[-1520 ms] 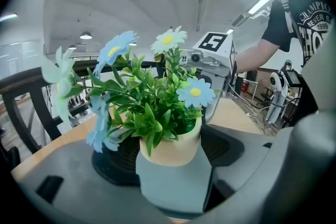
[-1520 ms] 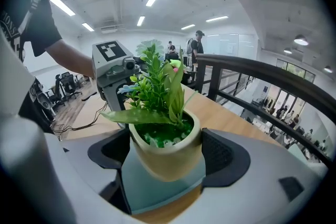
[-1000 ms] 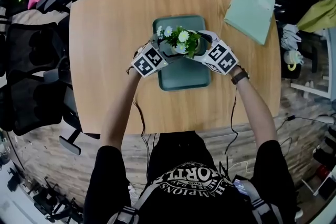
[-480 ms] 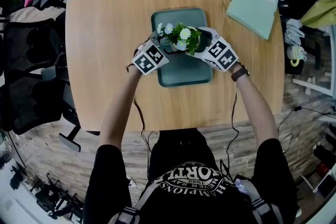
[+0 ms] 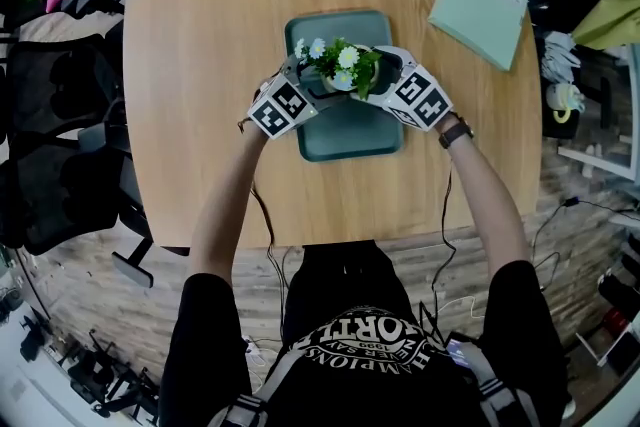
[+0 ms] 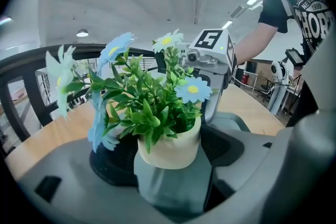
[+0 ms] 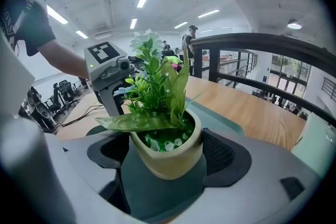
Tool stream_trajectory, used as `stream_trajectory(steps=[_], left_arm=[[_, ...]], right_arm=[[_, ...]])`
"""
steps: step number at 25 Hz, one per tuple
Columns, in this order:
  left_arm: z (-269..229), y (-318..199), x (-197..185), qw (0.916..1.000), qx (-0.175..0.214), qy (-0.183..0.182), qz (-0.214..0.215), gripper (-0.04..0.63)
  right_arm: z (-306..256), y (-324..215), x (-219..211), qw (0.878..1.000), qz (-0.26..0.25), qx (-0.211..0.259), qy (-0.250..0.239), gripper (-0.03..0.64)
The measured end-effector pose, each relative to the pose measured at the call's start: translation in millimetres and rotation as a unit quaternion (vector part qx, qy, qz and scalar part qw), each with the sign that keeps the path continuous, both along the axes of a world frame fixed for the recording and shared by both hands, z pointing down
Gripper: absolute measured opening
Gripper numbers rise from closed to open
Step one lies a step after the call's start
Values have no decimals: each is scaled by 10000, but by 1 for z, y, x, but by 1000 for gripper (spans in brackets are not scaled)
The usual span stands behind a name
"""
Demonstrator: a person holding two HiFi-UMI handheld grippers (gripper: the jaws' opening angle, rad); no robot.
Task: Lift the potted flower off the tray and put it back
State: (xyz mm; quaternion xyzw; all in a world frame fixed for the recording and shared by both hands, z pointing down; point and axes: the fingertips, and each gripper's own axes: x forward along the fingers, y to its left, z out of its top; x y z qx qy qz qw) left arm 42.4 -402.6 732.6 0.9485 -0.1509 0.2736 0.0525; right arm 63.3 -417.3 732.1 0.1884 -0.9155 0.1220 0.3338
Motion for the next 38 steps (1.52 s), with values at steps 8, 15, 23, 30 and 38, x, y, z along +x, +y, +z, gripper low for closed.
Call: stream_trajectory(steps=[8, 15, 23, 30, 38], left_arm=[[-1, 2, -12, 9996, 3, -171, -240, 376], [-27, 4, -30, 9985, 19, -67, -549, 376], [-65, 17, -51, 9965, 205, -44, -813, 376], [-103, 42, -69, 9924, 299, 171, -1180, 374], [-155, 68, -71, 9838, 462, 545, -1646, 358]], right_arm=[[-7, 1, 1, 9998, 125, 18, 123, 451], [-26, 7, 15, 9993, 305, 111, 206, 443], [-54, 23, 33, 9974, 633, 219, 249, 432], [-89, 48, 51, 9939, 1028, 346, 182, 426], [-153, 65, 69, 9810, 1801, 680, -219, 395]])
